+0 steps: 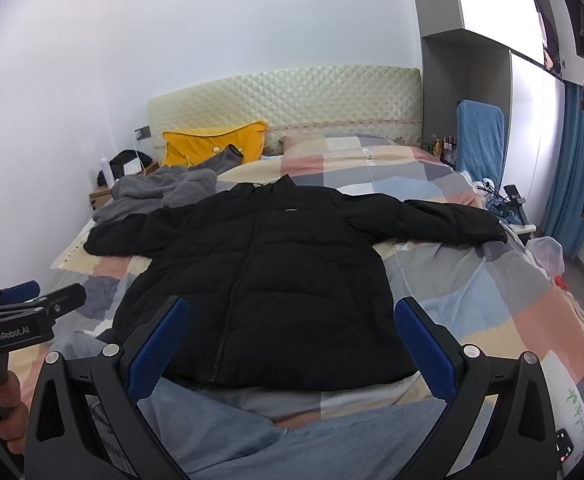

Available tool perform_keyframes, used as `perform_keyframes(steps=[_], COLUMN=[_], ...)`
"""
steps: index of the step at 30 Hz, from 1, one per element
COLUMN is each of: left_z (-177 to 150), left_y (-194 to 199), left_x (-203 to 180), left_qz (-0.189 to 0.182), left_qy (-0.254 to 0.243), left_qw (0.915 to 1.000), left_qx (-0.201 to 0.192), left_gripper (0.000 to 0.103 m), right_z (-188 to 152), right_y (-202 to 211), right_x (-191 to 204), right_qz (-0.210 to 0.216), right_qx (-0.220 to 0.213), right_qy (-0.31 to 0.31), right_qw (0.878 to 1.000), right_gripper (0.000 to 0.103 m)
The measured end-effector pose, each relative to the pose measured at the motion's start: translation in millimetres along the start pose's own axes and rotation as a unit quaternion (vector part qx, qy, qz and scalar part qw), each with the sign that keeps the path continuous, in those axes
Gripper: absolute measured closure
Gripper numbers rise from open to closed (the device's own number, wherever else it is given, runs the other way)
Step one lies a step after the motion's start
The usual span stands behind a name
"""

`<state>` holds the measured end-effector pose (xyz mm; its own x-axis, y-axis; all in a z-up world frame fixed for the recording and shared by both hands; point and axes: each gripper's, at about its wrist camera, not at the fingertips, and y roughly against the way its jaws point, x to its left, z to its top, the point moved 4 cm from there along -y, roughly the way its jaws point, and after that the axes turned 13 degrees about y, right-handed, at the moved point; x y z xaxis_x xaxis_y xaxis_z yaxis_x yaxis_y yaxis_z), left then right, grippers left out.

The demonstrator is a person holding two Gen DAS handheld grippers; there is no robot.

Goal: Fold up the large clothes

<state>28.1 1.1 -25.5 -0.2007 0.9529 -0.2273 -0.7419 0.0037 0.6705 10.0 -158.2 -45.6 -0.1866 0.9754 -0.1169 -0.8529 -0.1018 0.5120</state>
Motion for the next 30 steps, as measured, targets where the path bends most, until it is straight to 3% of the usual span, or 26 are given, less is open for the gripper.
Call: perform_keyframes(steps=[30], left_z=[-4], left_y=[-8], left_x=[9], left_qz=[0.003], left_qy=[0.008], left_qw=[0.9998], left_qx=[0.017], left_gripper=[0.0], right_z=[-3], right_y=[-1], right_x=[-2], right_qz=[-0.004], right_qx=[0.007], right_qy=[0.0], right_qw=[1.0], right_gripper=[0.0])
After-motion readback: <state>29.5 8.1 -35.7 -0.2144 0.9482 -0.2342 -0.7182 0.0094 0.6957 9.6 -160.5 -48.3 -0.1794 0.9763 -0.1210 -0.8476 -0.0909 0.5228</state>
